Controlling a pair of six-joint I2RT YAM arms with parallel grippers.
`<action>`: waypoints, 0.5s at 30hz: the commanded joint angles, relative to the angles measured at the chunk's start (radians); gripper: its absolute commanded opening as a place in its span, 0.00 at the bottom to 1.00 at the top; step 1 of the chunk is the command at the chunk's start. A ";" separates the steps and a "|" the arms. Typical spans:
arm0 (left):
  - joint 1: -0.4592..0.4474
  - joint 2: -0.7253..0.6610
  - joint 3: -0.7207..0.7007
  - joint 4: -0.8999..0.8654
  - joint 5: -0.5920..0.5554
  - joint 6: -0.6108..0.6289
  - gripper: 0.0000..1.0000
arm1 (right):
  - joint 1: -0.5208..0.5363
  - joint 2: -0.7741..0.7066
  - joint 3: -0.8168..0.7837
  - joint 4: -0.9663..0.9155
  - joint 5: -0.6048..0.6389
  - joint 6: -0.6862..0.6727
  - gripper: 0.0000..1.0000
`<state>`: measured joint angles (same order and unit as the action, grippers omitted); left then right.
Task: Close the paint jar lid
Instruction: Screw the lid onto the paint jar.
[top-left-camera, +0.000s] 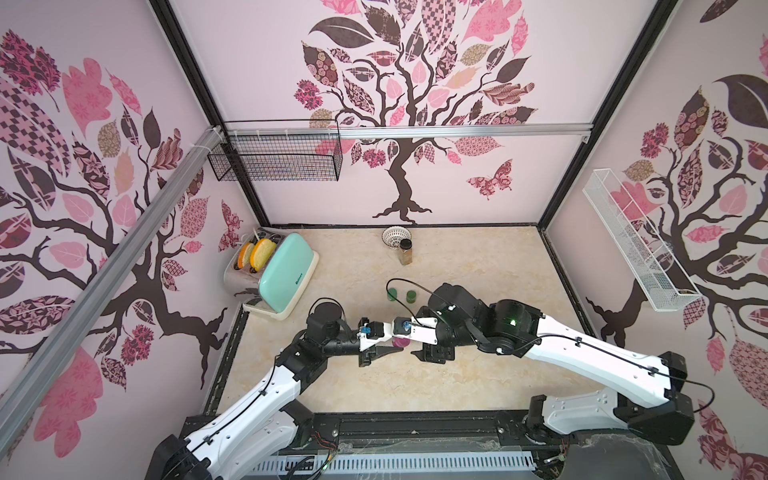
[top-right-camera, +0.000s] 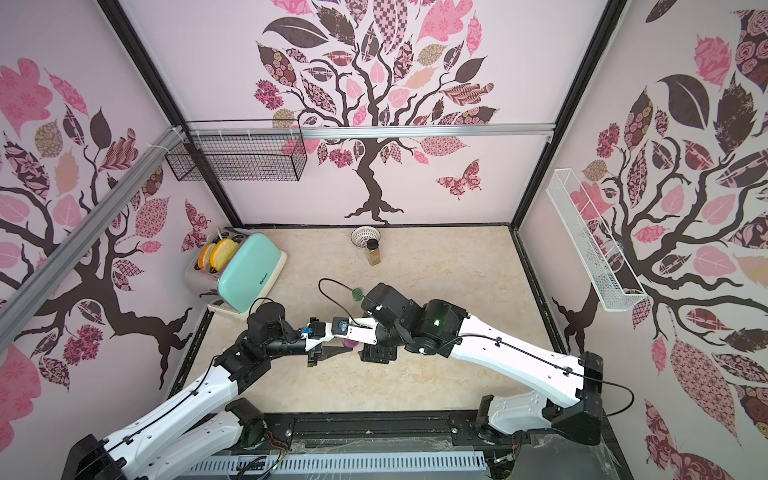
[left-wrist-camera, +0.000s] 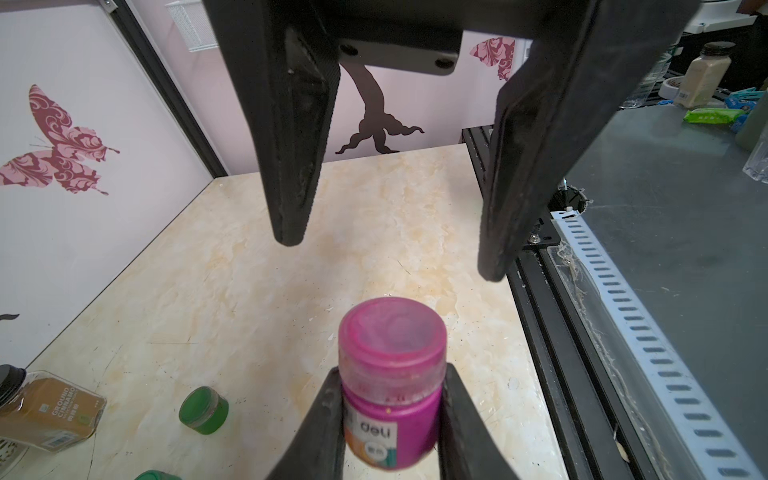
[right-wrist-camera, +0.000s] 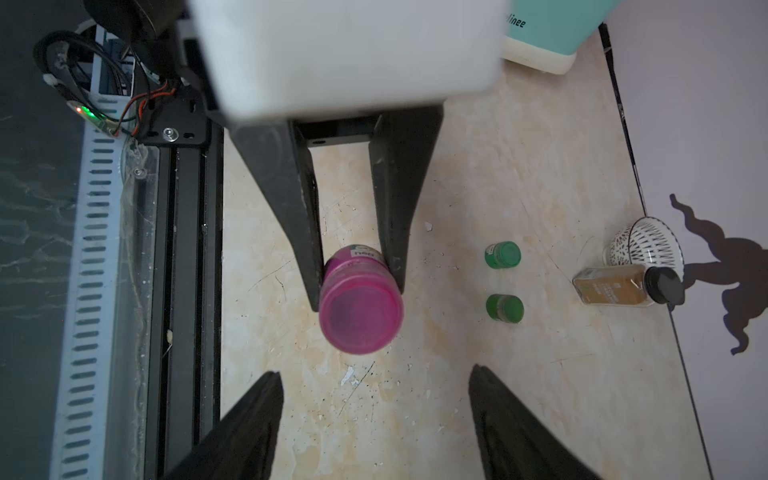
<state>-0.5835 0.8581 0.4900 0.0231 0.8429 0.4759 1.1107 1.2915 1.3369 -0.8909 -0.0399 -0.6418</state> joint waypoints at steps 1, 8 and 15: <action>-0.004 0.001 0.025 0.018 0.018 0.012 0.26 | 0.005 0.011 0.022 0.034 -0.039 -0.076 0.71; -0.005 -0.001 0.025 0.016 0.016 0.012 0.26 | 0.006 0.046 0.033 0.049 -0.085 -0.094 0.64; -0.004 -0.001 0.025 0.015 0.016 0.012 0.26 | 0.005 0.062 0.037 0.060 -0.101 -0.093 0.54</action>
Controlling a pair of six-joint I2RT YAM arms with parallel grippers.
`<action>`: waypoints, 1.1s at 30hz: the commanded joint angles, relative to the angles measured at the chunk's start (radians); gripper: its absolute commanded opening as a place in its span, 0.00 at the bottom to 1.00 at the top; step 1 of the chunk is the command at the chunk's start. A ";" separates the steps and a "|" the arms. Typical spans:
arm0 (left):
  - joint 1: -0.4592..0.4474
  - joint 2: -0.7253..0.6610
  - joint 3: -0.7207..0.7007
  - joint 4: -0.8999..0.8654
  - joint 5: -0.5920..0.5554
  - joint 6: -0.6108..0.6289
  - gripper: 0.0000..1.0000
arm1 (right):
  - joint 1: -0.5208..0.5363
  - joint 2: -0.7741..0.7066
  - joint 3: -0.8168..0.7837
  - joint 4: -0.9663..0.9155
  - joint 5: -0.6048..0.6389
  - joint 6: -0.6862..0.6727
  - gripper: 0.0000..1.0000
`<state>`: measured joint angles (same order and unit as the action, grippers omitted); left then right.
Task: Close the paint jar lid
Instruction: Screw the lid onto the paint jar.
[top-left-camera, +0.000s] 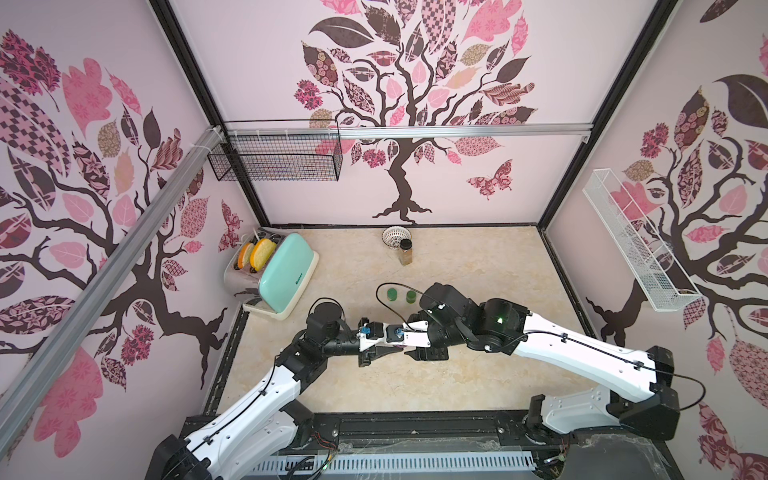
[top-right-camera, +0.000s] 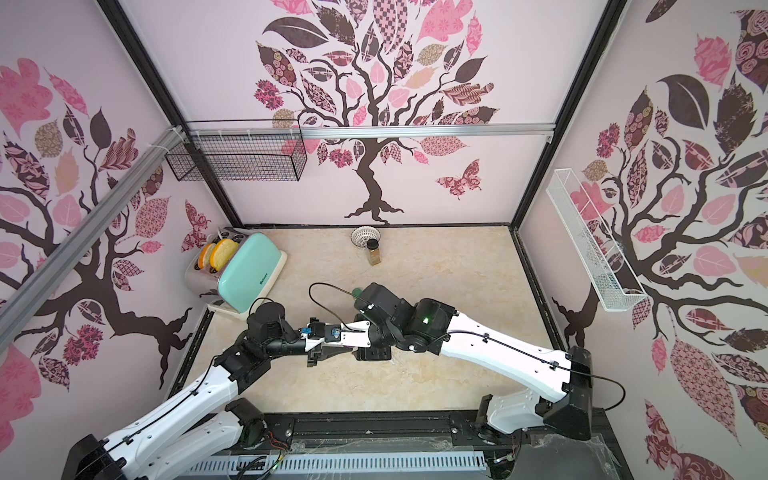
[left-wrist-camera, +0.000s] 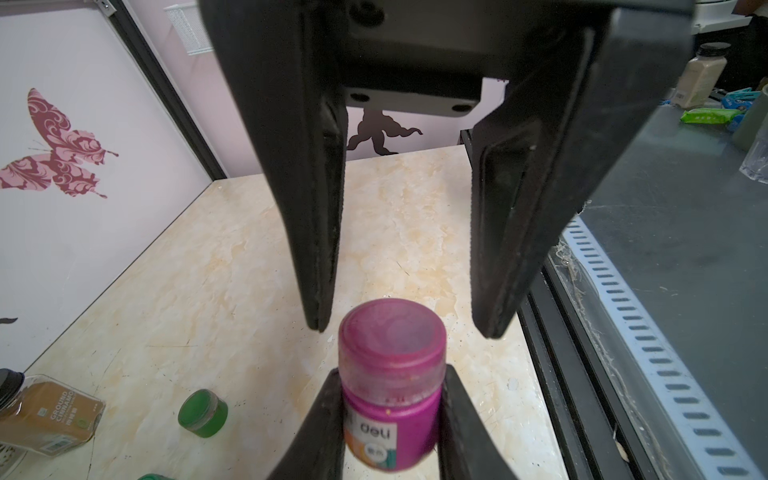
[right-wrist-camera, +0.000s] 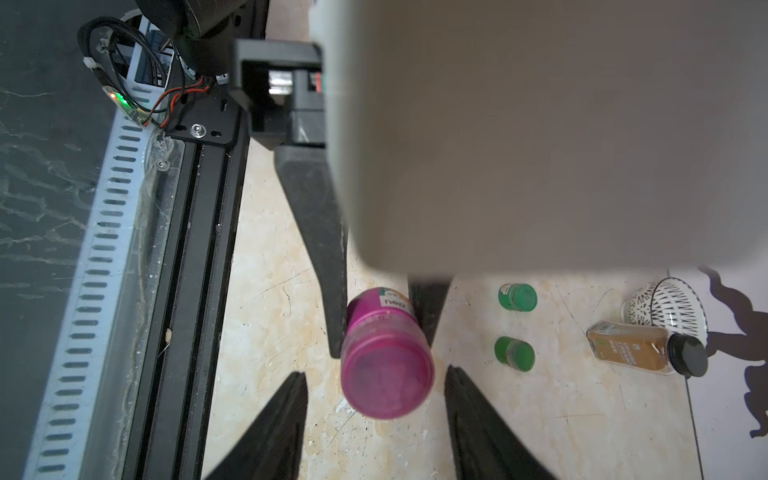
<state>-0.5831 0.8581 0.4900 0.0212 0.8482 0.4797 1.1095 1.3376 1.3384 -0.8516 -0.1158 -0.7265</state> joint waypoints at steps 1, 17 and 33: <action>-0.005 -0.001 0.024 0.017 0.011 0.008 0.26 | 0.005 0.017 0.036 0.023 -0.026 -0.009 0.53; -0.004 -0.019 0.015 0.035 -0.036 0.015 0.25 | -0.091 -0.028 -0.022 0.115 -0.177 0.124 0.51; -0.005 -0.028 0.012 0.037 -0.049 0.016 0.26 | -0.108 -0.011 -0.028 0.114 -0.155 0.122 0.50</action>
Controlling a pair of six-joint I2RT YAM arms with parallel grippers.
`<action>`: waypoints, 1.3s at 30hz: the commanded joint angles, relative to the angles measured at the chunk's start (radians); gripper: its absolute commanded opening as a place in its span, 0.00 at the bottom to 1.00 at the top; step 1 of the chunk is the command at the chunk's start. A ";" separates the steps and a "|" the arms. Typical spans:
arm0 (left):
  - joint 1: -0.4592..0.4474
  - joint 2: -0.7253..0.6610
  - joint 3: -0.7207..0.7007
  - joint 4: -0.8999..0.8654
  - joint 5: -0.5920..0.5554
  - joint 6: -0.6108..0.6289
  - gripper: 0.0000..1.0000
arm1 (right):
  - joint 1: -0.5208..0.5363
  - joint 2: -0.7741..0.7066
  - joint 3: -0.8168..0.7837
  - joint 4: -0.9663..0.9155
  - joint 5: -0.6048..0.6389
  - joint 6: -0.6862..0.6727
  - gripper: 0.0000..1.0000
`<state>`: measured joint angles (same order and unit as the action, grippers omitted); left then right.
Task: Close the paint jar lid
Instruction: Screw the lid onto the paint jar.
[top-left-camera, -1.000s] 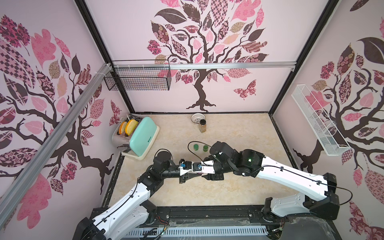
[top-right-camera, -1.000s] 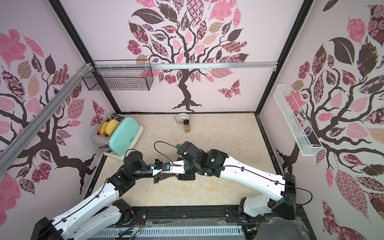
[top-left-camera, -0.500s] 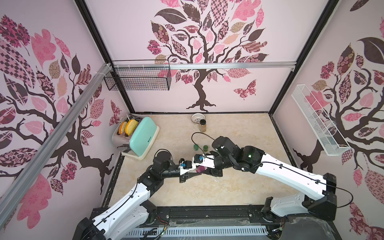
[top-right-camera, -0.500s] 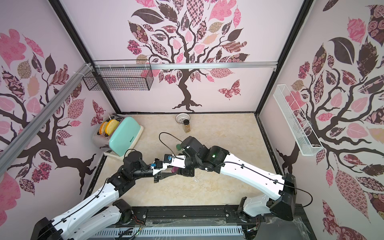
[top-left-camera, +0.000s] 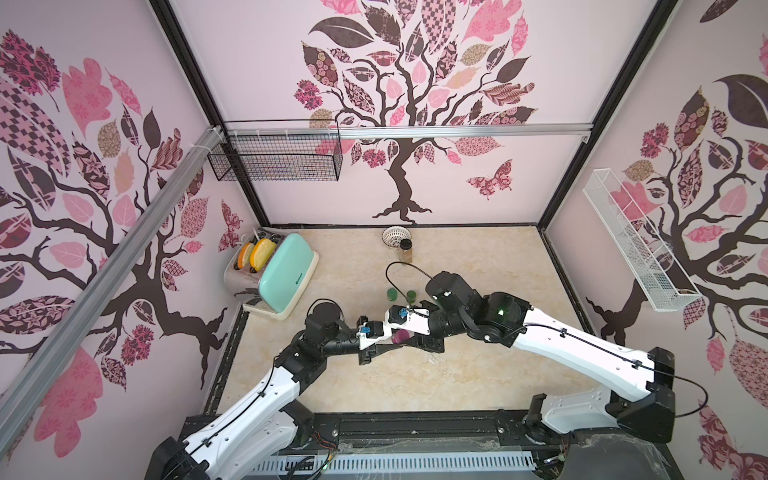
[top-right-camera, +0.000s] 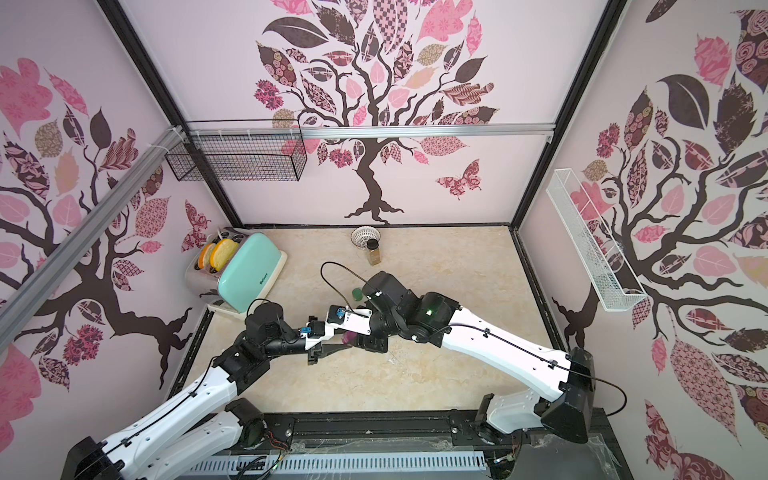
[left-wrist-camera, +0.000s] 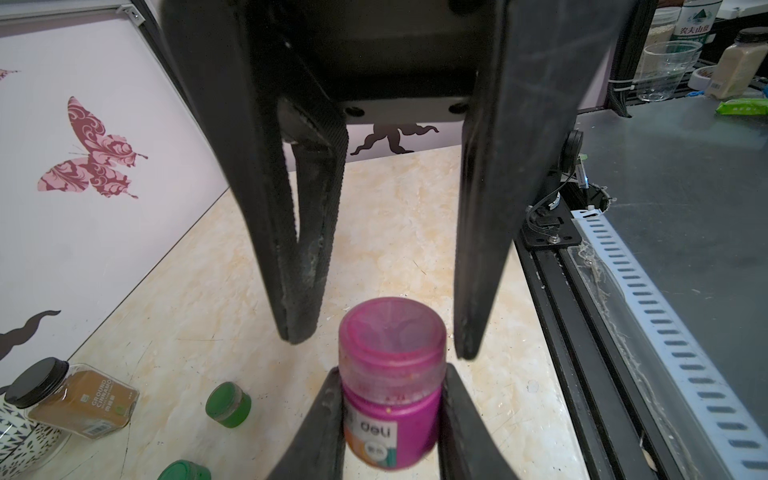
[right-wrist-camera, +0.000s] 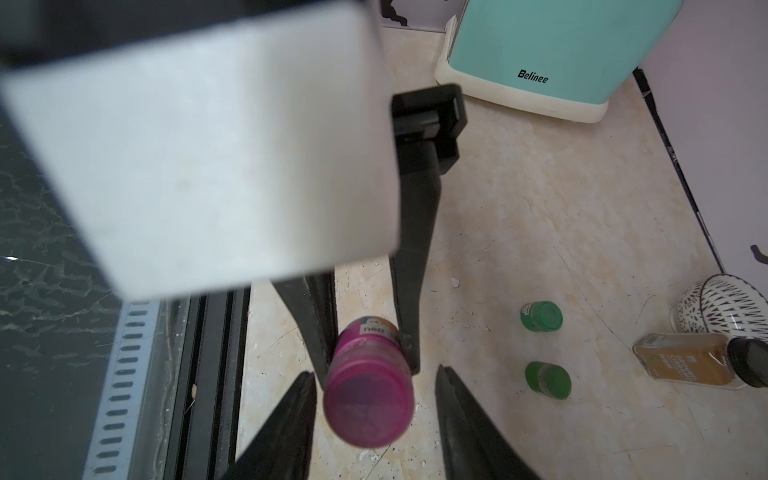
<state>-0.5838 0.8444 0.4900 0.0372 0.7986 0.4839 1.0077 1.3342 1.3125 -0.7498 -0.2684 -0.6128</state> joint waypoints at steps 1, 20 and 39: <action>-0.004 -0.016 0.011 0.021 0.001 0.010 0.26 | -0.007 -0.008 -0.004 0.012 0.000 0.010 0.50; -0.006 -0.021 0.010 0.022 -0.002 0.011 0.26 | -0.010 -0.007 -0.035 0.039 -0.010 0.066 0.32; -0.006 -0.058 -0.005 0.042 -0.127 0.021 0.25 | 0.054 0.069 0.000 0.143 0.163 1.222 0.00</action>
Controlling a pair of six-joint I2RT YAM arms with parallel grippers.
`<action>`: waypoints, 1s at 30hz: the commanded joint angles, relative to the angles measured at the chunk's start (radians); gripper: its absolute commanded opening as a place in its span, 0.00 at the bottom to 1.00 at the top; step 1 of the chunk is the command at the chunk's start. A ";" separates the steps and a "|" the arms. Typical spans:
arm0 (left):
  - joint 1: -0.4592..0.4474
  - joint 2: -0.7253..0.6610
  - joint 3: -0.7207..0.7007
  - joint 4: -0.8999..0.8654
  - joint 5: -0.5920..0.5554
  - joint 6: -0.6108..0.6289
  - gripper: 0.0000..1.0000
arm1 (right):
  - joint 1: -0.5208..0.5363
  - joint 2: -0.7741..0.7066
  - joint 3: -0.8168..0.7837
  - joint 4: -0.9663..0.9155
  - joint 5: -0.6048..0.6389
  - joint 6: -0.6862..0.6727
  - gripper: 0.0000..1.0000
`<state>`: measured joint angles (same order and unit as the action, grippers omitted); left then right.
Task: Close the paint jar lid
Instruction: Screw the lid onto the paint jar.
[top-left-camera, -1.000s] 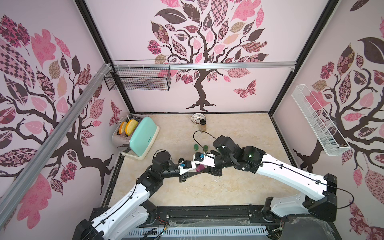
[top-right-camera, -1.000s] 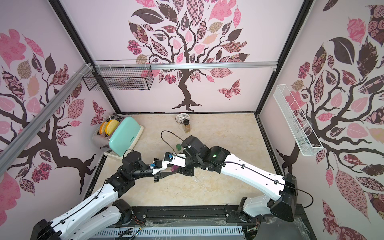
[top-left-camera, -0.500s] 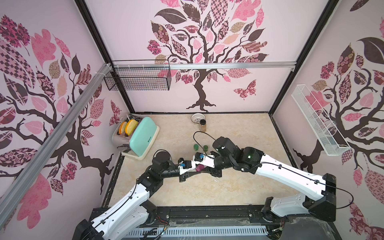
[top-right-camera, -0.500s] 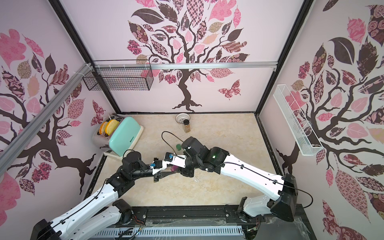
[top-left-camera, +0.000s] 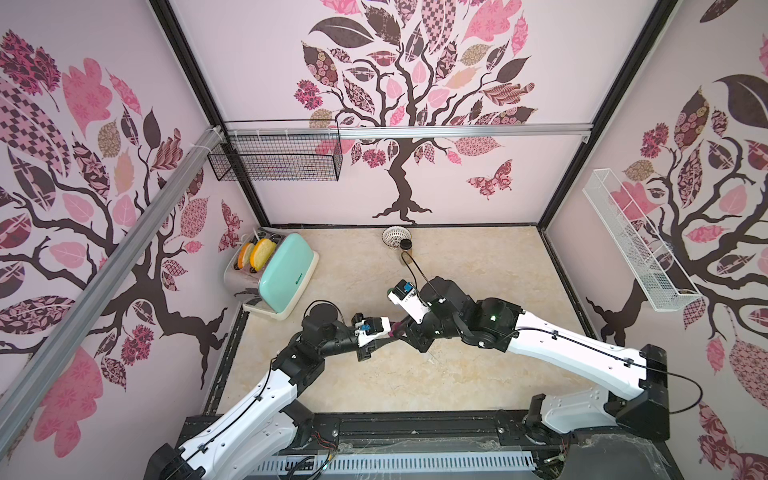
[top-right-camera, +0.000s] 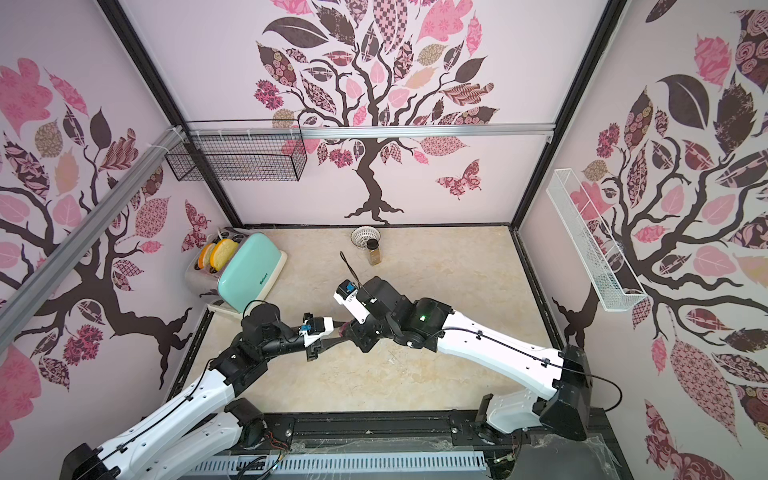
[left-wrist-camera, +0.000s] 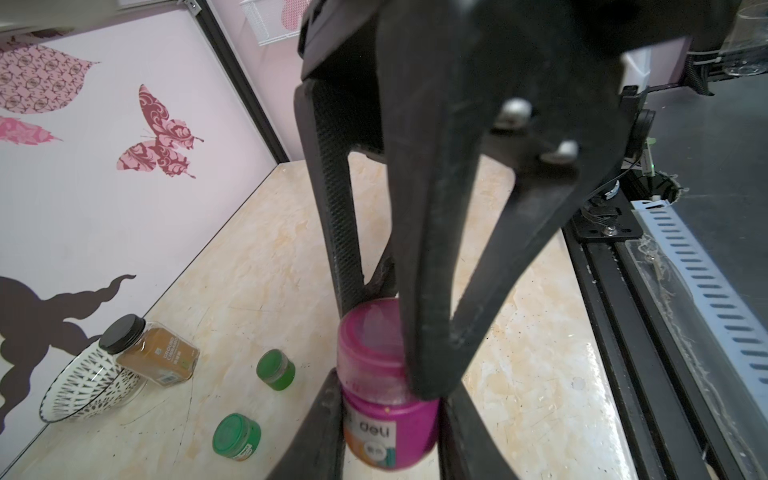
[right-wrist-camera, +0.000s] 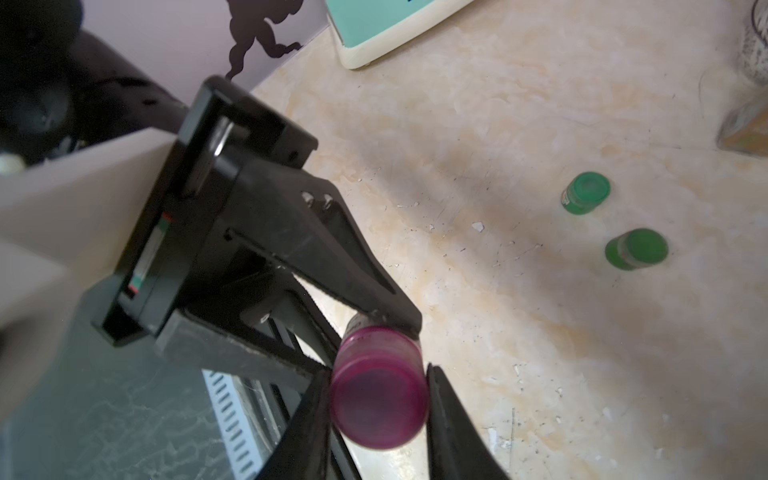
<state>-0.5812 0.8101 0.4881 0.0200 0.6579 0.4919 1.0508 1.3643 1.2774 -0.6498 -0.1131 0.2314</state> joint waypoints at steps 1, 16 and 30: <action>-0.008 -0.025 -0.003 0.060 0.013 0.013 0.25 | 0.019 0.043 0.032 0.062 -0.013 0.448 0.00; -0.009 -0.036 -0.005 0.062 0.013 0.013 0.24 | 0.052 0.131 0.107 0.037 -0.083 1.070 0.00; -0.008 -0.031 -0.005 0.062 0.043 0.013 0.24 | -0.038 -0.050 -0.011 0.037 0.046 0.492 0.52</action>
<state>-0.5804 0.7891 0.4671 0.0227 0.6384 0.5045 1.0435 1.3834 1.2953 -0.6659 -0.0917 0.9768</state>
